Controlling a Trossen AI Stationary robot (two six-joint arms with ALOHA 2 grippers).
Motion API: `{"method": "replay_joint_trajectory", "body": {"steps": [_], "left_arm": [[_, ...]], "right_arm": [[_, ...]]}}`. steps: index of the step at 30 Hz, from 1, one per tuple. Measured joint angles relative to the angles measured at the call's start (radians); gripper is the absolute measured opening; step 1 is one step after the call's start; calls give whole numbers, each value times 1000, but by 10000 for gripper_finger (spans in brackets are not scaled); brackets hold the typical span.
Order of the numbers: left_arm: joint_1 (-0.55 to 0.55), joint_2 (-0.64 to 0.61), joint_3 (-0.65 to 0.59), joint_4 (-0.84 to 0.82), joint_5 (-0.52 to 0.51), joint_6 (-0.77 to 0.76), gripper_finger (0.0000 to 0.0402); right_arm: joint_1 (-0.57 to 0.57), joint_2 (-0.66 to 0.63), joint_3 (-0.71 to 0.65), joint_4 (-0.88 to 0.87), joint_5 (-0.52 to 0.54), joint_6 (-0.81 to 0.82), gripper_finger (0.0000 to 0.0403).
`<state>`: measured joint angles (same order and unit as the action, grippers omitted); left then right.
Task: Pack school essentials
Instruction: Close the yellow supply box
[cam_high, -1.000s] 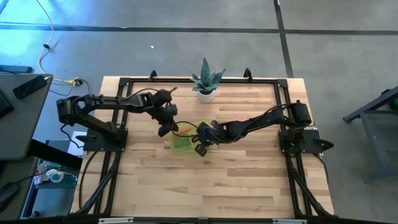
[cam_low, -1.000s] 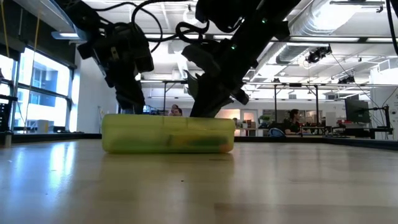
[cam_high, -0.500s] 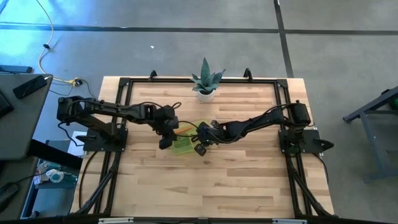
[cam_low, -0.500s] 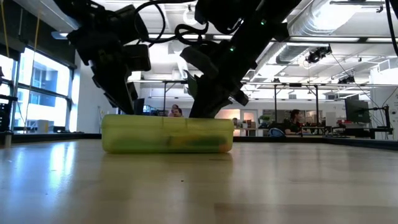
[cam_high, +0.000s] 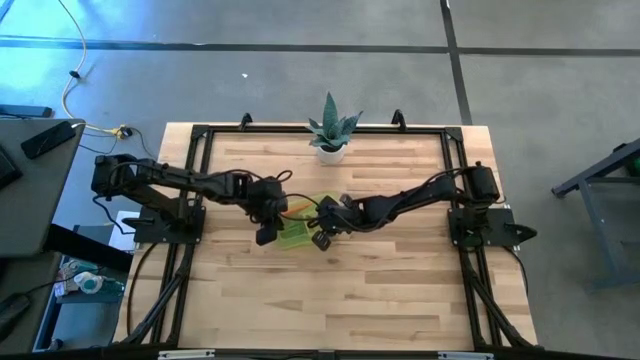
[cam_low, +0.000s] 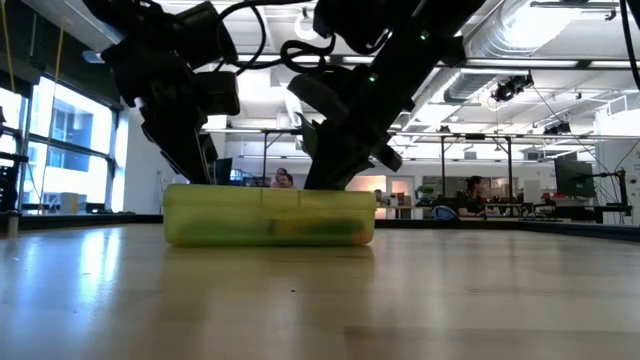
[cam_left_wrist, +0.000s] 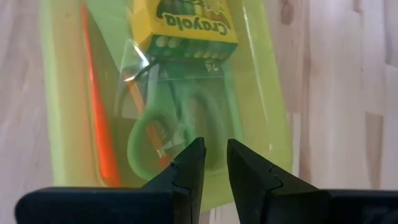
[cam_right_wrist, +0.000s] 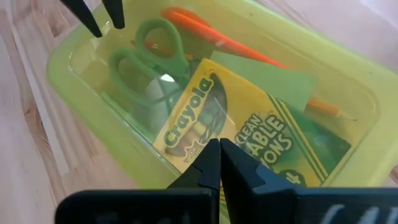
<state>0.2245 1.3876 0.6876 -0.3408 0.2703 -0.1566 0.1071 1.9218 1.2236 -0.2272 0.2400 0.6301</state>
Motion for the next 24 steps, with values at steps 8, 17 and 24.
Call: {"method": "replay_joint_trajectory", "body": {"steps": [8,17,24], "left_arm": [[-12,0,0,0,-55,-24,62],[-8,0,-1,1,-81,-22,62],[-11,0,-2,1,-78,-16,62]], "right_arm": [[27,1,0,0,-1,67,0],[67,1,-1,3,-12,147,0],[73,1,0,-11,10,137,0]]}}
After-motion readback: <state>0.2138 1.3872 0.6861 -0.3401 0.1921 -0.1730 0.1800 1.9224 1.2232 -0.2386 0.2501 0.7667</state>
